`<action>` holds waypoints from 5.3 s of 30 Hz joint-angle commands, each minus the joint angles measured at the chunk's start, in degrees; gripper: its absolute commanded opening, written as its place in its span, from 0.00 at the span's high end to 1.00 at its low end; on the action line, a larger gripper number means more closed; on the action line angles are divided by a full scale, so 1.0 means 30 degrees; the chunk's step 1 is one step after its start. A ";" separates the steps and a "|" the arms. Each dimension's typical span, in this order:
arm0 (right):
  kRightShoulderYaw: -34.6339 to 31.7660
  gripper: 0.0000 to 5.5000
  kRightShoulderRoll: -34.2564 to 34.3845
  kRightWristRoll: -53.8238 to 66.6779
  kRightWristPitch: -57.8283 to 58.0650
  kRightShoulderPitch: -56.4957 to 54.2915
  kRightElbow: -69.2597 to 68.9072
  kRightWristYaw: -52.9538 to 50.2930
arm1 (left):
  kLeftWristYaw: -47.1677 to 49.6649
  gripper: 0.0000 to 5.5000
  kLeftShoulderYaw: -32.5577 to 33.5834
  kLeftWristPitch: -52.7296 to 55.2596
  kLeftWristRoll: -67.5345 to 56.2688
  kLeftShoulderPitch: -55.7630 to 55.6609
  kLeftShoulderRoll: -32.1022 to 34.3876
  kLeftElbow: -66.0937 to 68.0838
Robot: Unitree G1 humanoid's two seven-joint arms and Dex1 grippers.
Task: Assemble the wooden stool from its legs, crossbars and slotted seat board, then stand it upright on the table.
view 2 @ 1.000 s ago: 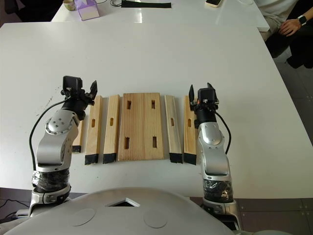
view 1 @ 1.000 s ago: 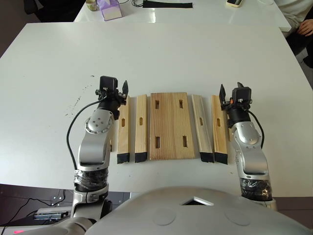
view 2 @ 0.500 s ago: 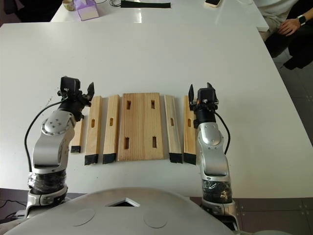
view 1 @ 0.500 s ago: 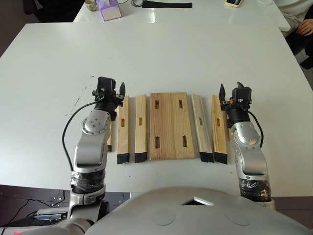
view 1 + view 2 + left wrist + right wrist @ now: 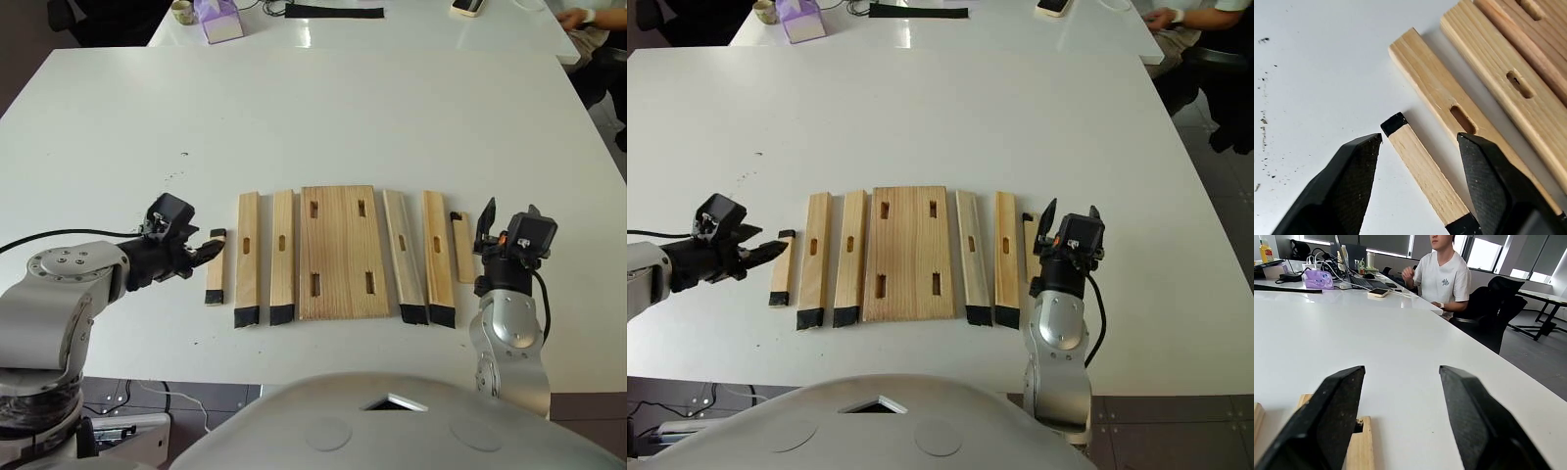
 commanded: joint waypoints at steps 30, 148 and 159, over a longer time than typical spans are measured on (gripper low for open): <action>-0.1890 0.49 -0.2007 0.0533 0.2225 -0.3657 0.0368 0.3064 | 0.4928 0.66 -0.0908 -0.5631 0.1399 0.9045 -0.7100 0.3287; -0.0847 0.76 -2.1479 0.9310 -0.4597 -0.9253 0.8684 2.7058 | -0.1661 0.45 -0.8460 -1.9042 -0.1543 -0.1770 -0.5108 0.5174; -0.1317 0.76 -2.1047 1.0267 -0.3008 -0.8866 0.6705 2.6925 | -0.1776 0.45 -0.8613 -1.9084 -0.1433 -0.1821 -0.4975 0.5185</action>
